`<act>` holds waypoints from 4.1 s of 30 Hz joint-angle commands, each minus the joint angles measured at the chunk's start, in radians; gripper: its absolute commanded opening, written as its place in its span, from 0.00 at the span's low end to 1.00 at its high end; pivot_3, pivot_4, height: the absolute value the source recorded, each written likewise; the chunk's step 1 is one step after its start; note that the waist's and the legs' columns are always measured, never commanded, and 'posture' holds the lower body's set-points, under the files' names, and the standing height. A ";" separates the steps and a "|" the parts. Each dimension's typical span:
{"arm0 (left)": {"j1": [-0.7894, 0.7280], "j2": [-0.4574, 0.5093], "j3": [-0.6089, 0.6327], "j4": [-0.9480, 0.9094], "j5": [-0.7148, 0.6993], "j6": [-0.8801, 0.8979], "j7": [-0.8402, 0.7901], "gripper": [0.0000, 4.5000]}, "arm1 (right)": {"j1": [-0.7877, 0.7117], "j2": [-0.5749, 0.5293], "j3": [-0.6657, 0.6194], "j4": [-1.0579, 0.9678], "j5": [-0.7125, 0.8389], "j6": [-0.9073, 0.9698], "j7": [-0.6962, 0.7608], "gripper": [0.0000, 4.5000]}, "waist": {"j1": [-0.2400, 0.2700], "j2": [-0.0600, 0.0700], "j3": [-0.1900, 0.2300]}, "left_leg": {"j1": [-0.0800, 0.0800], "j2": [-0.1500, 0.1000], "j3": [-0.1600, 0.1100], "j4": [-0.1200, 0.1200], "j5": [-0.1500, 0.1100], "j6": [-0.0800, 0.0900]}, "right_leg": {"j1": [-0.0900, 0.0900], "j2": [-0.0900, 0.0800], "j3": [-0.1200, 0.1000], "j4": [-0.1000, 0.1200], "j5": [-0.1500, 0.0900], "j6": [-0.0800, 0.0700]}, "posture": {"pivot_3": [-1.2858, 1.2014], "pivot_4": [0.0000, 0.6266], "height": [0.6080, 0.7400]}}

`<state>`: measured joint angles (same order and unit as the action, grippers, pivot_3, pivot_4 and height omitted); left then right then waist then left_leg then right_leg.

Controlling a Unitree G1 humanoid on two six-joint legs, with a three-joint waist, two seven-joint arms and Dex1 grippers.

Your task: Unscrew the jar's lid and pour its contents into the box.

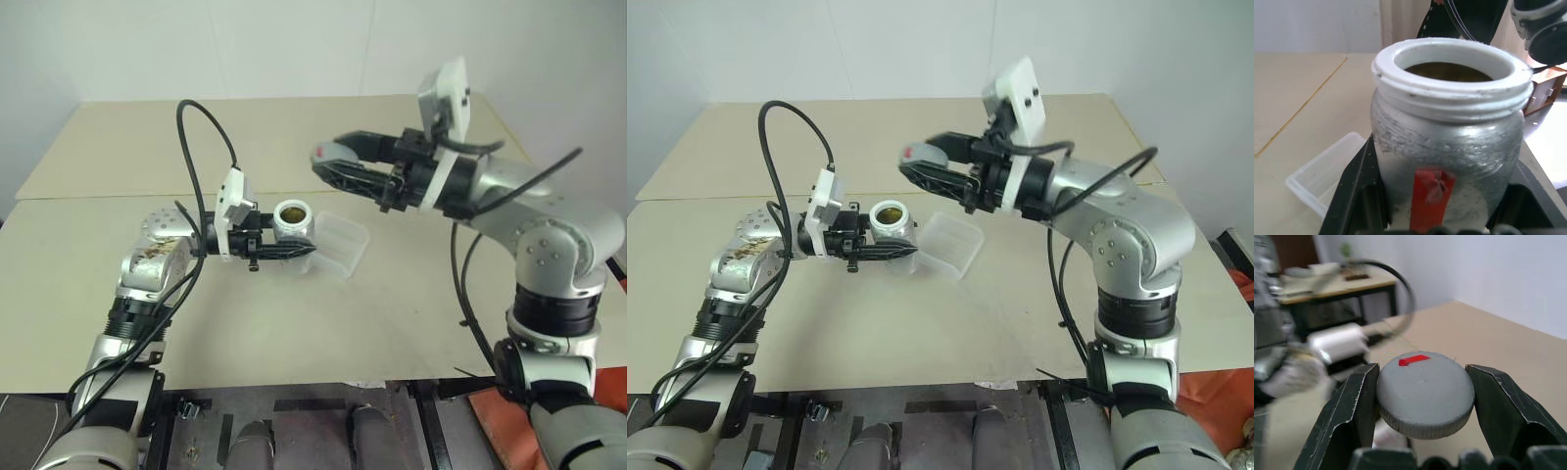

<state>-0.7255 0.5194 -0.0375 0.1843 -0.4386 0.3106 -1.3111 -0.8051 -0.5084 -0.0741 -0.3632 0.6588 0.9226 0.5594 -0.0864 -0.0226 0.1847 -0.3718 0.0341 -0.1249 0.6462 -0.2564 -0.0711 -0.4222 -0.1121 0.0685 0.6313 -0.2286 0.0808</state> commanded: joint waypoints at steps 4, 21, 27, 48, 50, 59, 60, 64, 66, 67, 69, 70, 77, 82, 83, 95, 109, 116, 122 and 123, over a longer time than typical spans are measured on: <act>-0.014 0.032 0.092 -0.011 -0.023 0.007 0.083 0.43 | 0.264 -0.065 -0.039 -0.058 -0.201 -0.146 -0.124 0.61 | 0.009 0.000 0.000 | 0.000 0.000 0.000 0.000 0.000 0.000 | 0.000 0.000 0.000 0.000 0.000 0.000 | 0.52 0.24 1.00; -0.074 -0.048 0.092 0.064 0.068 -0.075 0.311 0.43 | 0.460 0.101 0.045 0.127 -0.503 -0.118 -0.411 0.87 | 0.017 0.000 0.000 | 0.001 0.000 0.001 0.000 0.000 0.000 | 0.000 0.000 0.001 -0.002 0.000 0.000 | 0.52 0.24 1.00; -0.151 -0.086 0.025 0.201 0.240 -0.284 0.420 0.43 | 0.466 -0.007 -0.083 -0.087 -0.338 -0.008 -0.243 0.99 | 0.019 0.000 0.000 | 0.001 0.000 0.001 0.000 0.000 0.000 | 0.001 0.000 0.001 -0.002 0.000 0.000 | 0.52 0.24 1.00; -0.731 -0.123 -0.974 0.995 1.792 -0.864 2.071 0.43 | 0.265 -0.240 -0.164 -0.188 0.154 0.193 0.082 0.99 | 0.067 -0.001 0.002 | -0.003 -0.002 0.001 0.001 0.000 0.000 | -0.001 -0.001 0.001 -0.005 0.001 0.002 | 0.52 0.24 1.00; -0.747 -0.147 -1.021 1.026 1.833 -0.825 2.110 0.43 | 0.263 -0.243 -0.159 -0.184 0.159 0.188 0.080 0.99 | 0.072 -0.002 0.002 | -0.004 -0.002 0.001 0.001 0.000 0.000 | -0.001 -0.001 0.000 -0.004 0.001 0.003 | 0.52 0.24 1.00; -0.766 -0.214 -1.056 1.089 1.844 -0.719 2.181 0.43 | 0.292 -0.237 -0.189 -0.224 0.210 0.187 0.042 0.99 | 0.072 -0.002 0.002 | -0.006 -0.002 0.001 0.001 0.000 -0.001 | -0.002 -0.001 0.000 -0.003 0.001 0.003 | 0.52 0.24 1.00; -0.766 -0.214 -1.055 1.091 1.840 -0.724 2.181 0.43 | 0.296 -0.240 -0.192 -0.227 0.217 0.186 0.039 0.99 | 0.073 -0.002 0.002 | -0.006 -0.002 0.001 0.001 0.000 -0.001 | -0.002 -0.001 0.000 -0.003 0.001 0.003 | 0.52 0.24 1.00; -0.764 -0.214 -1.047 1.094 1.830 -0.713 2.187 0.43 | 0.303 -0.248 -0.196 -0.230 0.228 0.181 0.036 0.99 | 0.073 -0.002 0.002 | -0.006 -0.002 0.001 0.001 0.001 -0.001 | -0.002 -0.001 0.000 -0.004 0.001 0.003 | 0.52 0.24 1.00; -0.764 -0.212 -1.048 1.092 1.830 -0.717 2.200 0.43 | 0.303 -0.251 -0.194 -0.227 0.231 0.176 0.036 0.99 | 0.074 -0.002 0.002 | -0.006 -0.002 0.001 0.001 0.001 -0.001 | -0.002 -0.001 0.000 -0.003 0.001 0.003 | 0.52 0.24 1.00; -0.760 -0.211 -1.033 1.092 1.812 -0.738 2.193 0.43 | 0.304 -0.253 -0.190 -0.225 0.230 0.171 0.038 0.99 | 0.073 -0.002 0.002 | -0.006 -0.002 0.001 0.001 0.001 -0.001 | -0.002 -0.001 0.000 -0.004 0.001 0.003 | 0.52 0.24 1.00; -0.754 -0.205 -1.004 1.096 1.773 -0.774 2.171 0.43 | 0.303 -0.253 -0.183 -0.223 0.228 0.165 0.037 0.99 | 0.074 -0.002 0.002 | -0.006 -0.002 0.001 0.001 0.001 -0.001 | -0.002 -0.001 0.000 -0.003 0.001 0.003 | 0.52 0.24 1.00; -0.743 -0.202 -0.956 1.102 1.711 -0.814 2.121 0.43 | 0.304 -0.254 -0.179 -0.224 0.225 0.161 0.037 0.99 | 0.073 -0.002 0.002 | -0.006 -0.002 0.001 0.001 0.001 -0.001 | -0.002 -0.001 0.000 -0.003 0.001 0.003 | 0.52 0.24 1.00; -0.602 -0.205 -0.352 1.080 0.962 -0.876 1.395 0.43 | 0.325 -0.270 -0.192 -0.234 0.220 0.143 0.039 0.99 | 0.066 -0.001 0.002 | -0.005 -0.002 0.002 0.000 0.003 -0.006 | -0.002 -0.001 0.000 -0.003 0.001 0.003 | 0.52 0.24 1.00; -0.573 -0.261 0.066 0.908 0.450 -0.255 0.961 0.43 | 0.346 -0.276 -0.202 -0.238 0.231 0.129 0.037 0.99 | 0.056 -0.001 0.002 | -0.006 -0.002 0.001 0.001 0.003 -0.006 | -0.002 -0.001 0.000 0.001 0.001 0.003 | 0.52 0.24 1.00; -0.544 -0.262 0.094 0.843 0.415 -0.164 0.944 0.43 | 0.346 -0.273 -0.197 -0.239 0.231 0.127 0.034 0.99 | 0.051 -0.001 0.002 | -0.007 -0.002 0.000 0.002 0.003 -0.005 | -0.001 -0.001 -0.001 0.001 0.001 0.003 | 0.52 0.24 1.00; -0.204 -0.297 0.121 0.246 0.354 0.004 1.028 0.43 | 0.313 -0.279 -0.164 -0.208 0.220 0.108 0.058 0.99 | 0.035 -0.001 0.001 | -0.003 -0.002 0.000 0.005 0.003 -0.006 | 0.001 -0.001 0.000 -0.001 0.002 0.003 | 0.52 0.24 1.00; -0.633 -0.034 -0.816 0.784 1.597 -0.777 1.788 0.43 | 0.298 -0.311 -0.150 -0.205 0.195 0.066 0.072 0.99 | 0.066 -0.001 0.002 | -0.007 -0.003 0.000 0.005 0.003 -0.005 | 0.001 -0.002 0.000 -0.004 0.004 0.005 | 0.52 0.24 1.00; -0.745 -0.162 -1.040 0.924 1.832 -0.719 1.954 0.43 | 0.325 -0.298 -0.181 -0.247 0.208 0.068 0.035 0.99 | 0.072 -0.002 0.002 | -0.010 -0.003 0.001 0.005 0.003 -0.005 | -0.002 -0.002 -0.001 -0.004 0.004 0.006 | 0.52 0.24 1.00; -0.760 -0.233 -1.047 1.011 1.825 -0.696 1.948 0.43 | 0.374 -0.291 -0.232 -0.313 0.247 0.083 -0.027 0.99 | 0.071 -0.002 0.002 | -0.011 -0.003 0.001 0.005 0.003 -0.005 | -0.002 -0.002 -0.001 -0.003 0.004 0.006 | 0.52 0.24 1.00; -0.761 -0.236 -1.048 1.017 1.824 -0.699 1.953 0.43 | 0.385 -0.291 -0.242 -0.324 0.258 0.084 -0.036 0.99 | 0.071 -0.002 0.002 | -0.011 -0.003 0.001 0.005 0.003 -0.005 | -0.002 -0.002 -0.001 -0.003 0.004 0.006 | 0.52 0.24 1.00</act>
<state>-1.4496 0.2820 -1.0927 1.1910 1.3976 -0.4013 0.6287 -0.4224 -0.7971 -0.2659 -0.6398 0.8872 1.0143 0.5401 -0.0150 -0.0244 0.1865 -0.3826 0.0313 -0.1239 0.6511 -0.2534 -0.0764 -0.4242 -0.1140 0.0680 0.6280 -0.2246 0.0866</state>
